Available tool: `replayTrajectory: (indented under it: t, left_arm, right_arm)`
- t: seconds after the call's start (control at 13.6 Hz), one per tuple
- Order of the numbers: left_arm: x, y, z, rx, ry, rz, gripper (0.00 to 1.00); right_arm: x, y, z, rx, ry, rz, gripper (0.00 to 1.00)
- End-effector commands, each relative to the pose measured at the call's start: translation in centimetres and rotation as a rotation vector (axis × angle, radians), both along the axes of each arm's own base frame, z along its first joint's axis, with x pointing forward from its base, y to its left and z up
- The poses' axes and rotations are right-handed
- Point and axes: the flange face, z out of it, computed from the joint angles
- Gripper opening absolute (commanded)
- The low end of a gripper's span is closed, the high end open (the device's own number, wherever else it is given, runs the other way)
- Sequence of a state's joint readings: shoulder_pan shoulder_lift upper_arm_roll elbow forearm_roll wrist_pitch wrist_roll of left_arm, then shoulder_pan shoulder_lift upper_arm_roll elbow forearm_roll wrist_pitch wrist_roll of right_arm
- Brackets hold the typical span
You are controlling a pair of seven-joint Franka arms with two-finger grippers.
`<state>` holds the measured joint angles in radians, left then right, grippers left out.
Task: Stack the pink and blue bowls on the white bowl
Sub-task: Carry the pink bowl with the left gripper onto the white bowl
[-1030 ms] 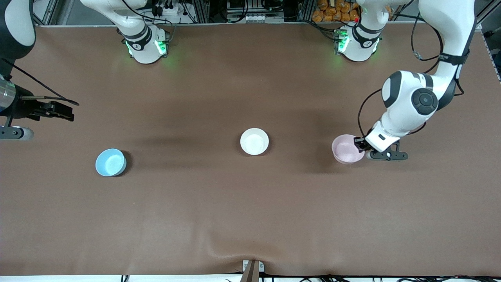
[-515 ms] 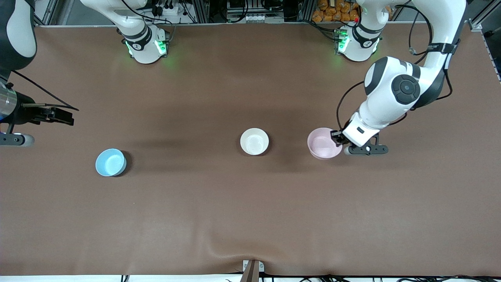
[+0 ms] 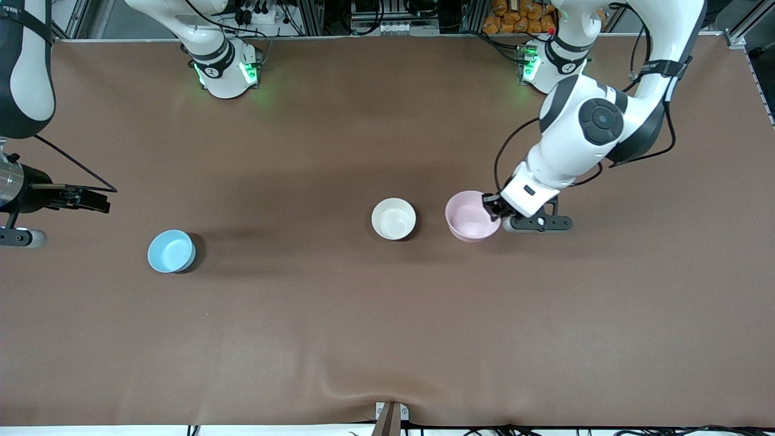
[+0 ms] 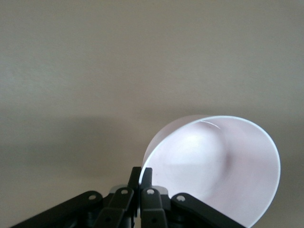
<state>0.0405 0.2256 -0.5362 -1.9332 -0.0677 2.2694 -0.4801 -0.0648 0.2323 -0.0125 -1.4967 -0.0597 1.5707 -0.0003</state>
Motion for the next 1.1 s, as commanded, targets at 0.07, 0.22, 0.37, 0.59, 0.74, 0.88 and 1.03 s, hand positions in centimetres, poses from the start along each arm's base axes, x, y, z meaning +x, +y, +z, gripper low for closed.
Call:
replayTrajectory:
  t: [0.07, 0.22, 0.37, 0.59, 0.74, 0.88, 1.03]
  left_arm:
    - [-0.7, -5.1, 1.1, -0.044, 0.033, 0.03, 0.0]
    - [-1.3, -8.2, 1.1, -0.067, 0.05, 0.038, 0.0]
    - [-1.1, -10.6, 1.1, -0.098, 0.071, 0.079, 0.0]
    - [-1.3, -14.4, -0.9, -0.118, 0.115, 0.079, 0.0]
    - [-1.2, -16.8, -2.0, -0.138, 0.141, 0.092, 0.0]
    - [-0.8, -18.4, -3.4, -0.144, 0.156, 0.105, 0.0]
    - [-1.0, -18.2, -5.6, -0.079, 0.139, 0.091, 0.0]
  right_arm:
    - [1.5, -2.5, -1.6, -0.011, -0.014, -0.027, 1.0]
    - [1.9, -3.1, -3.3, -0.009, 0.005, -0.036, 1.0]
    - [2.2, -3.0, -4.3, -0.006, 0.016, -0.034, 1.0]
    - [2.3, -3.2, -4.9, -0.006, 0.013, -0.036, 1.0]
    - [2.3, -3.3, -5.6, -0.006, 0.018, -0.037, 1.0]
    - [2.4, -3.5, -6.6, -0.006, 0.009, -0.036, 1.0]
    - [2.3, -4.4, -7.9, -0.008, -0.005, -0.048, 1.0]
